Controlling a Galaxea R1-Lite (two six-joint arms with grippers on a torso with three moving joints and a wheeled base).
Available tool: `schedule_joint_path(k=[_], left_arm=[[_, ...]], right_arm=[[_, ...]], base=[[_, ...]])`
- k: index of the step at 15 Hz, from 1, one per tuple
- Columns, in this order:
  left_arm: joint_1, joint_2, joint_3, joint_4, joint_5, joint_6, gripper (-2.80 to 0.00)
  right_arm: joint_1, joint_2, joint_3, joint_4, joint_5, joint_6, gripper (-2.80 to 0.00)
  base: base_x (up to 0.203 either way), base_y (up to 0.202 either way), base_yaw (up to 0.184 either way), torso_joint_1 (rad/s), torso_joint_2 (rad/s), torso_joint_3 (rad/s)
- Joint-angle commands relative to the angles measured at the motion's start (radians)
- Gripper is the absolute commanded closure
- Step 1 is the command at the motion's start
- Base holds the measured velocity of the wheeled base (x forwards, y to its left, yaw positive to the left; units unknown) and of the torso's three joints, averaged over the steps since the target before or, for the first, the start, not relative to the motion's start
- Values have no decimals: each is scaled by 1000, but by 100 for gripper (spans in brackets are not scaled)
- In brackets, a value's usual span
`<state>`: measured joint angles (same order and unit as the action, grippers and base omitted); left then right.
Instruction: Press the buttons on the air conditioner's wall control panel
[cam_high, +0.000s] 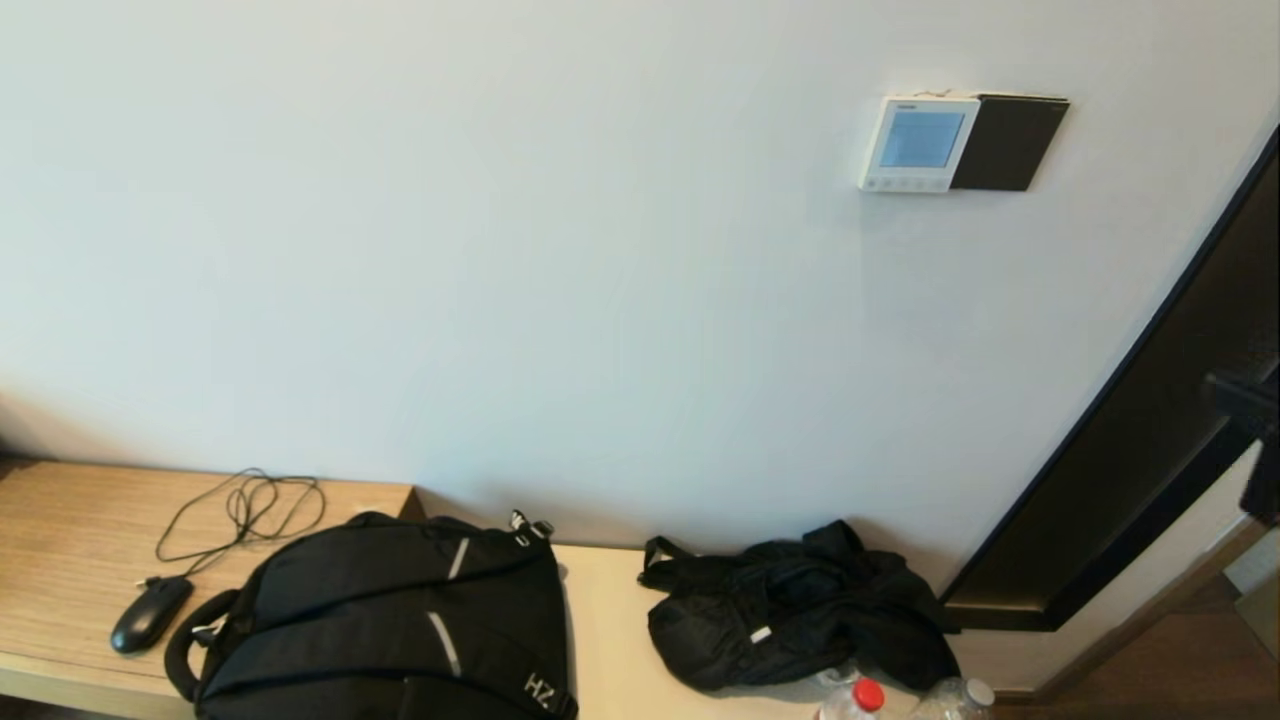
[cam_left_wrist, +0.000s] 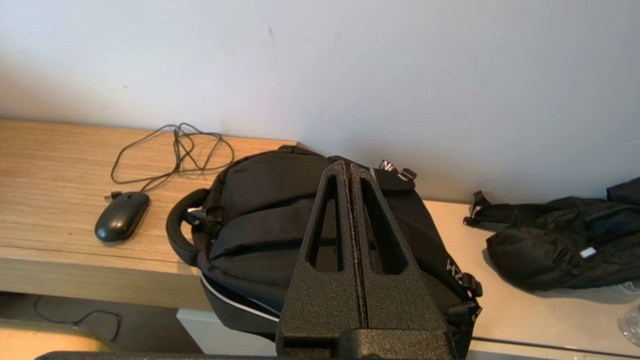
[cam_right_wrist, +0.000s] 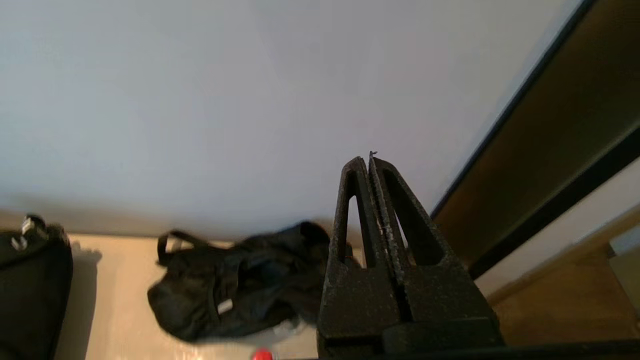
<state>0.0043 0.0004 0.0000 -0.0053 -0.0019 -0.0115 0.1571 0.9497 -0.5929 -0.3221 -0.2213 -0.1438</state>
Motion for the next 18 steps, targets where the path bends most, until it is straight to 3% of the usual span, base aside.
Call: schedule_joint_path(k=[1,6,12,18], left_arm=[[0,0,0,1,0,-1,0],[0,0,0,0,0,-1,0],[0,0,0,-1,0,-1,0],[0,0,0,1,0,-1,0]], right_arm=[[-52,-222,185,13,52,1,0],[-164,-492,441,101,218,9,0],[-171,-697,589,136,272,8,0],[-165,-830,590,219,287,9,0]], base=[[0,0,0,0,0,0],[0,0,0,0,0,0],[0,0,0,0,0,0],[0,0,0,0,0,0]])
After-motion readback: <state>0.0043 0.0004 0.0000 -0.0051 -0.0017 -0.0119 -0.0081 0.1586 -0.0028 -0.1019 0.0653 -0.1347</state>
